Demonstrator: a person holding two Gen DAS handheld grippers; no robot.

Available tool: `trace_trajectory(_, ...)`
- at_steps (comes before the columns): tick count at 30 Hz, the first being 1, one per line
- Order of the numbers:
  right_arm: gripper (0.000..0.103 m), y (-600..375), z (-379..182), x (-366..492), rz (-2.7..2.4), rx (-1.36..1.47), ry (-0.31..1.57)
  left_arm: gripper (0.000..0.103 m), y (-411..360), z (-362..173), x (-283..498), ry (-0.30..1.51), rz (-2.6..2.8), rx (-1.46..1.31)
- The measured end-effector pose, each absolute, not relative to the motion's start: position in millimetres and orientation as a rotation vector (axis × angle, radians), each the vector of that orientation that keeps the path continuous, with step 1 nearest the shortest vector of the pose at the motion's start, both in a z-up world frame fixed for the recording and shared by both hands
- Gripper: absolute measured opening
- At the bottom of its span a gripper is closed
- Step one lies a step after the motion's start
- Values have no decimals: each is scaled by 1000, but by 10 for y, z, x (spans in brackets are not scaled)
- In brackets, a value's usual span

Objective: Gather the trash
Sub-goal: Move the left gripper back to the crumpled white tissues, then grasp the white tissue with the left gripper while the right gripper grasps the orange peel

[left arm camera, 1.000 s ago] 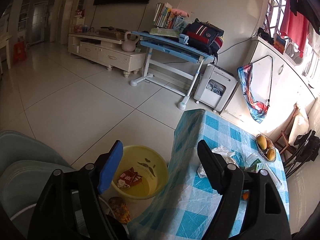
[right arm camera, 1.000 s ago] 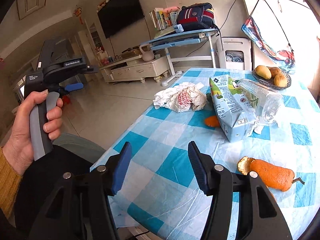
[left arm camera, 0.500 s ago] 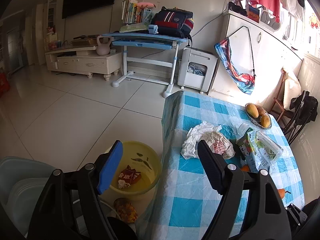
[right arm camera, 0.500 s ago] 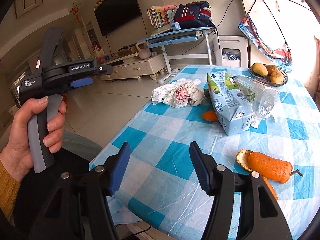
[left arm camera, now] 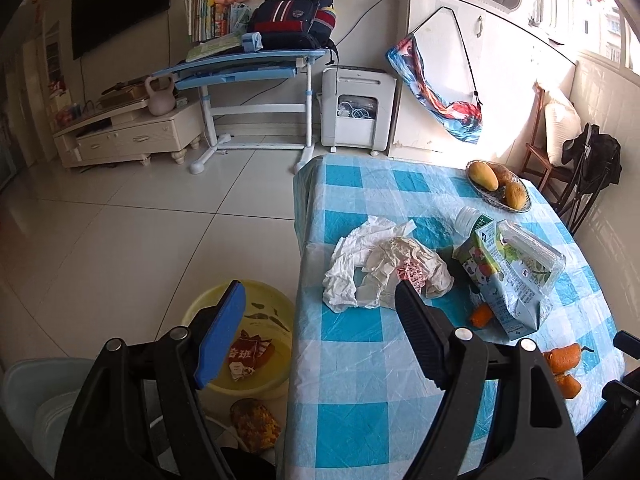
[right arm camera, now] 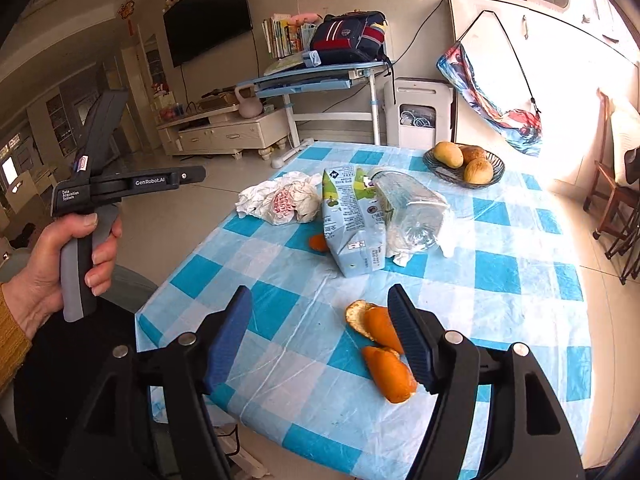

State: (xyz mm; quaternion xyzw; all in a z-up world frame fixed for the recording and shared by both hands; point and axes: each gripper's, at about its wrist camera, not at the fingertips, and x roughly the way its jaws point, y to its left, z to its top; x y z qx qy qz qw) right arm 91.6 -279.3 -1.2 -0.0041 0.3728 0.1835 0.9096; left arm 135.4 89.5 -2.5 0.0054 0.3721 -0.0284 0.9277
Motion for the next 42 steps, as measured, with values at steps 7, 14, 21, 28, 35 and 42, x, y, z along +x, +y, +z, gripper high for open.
trace_trajectory(7, 64, -3157, -255, 1083, 275, -87, 877, 74, 769, -201, 1828, 824, -30, 47)
trace_trajectory(14, 60, -2912, -459, 1170, 358, -167, 929, 74, 724, -350, 2088, 875, -13, 42)
trace_trajectory(21, 60, -2905, -626, 1424, 404, -168, 1020, 74, 765, -425, 2242, 906, 15, 44)
trace_trajectory(28, 49, -2888, -690, 1440, 456, -132, 1041, 74, 586, -530, 2369, 931, 13, 128)
trace_trajectory(35, 28, -3081, -698, 1568, 409, 1, 1019, 74, 554, -642, 2520, 960, 46, 122)
trace_trajectory(42, 28, -3126, -692, 1626, 428, 58, 1011, 74, 394, -863, 2612, 1026, 18, 185)
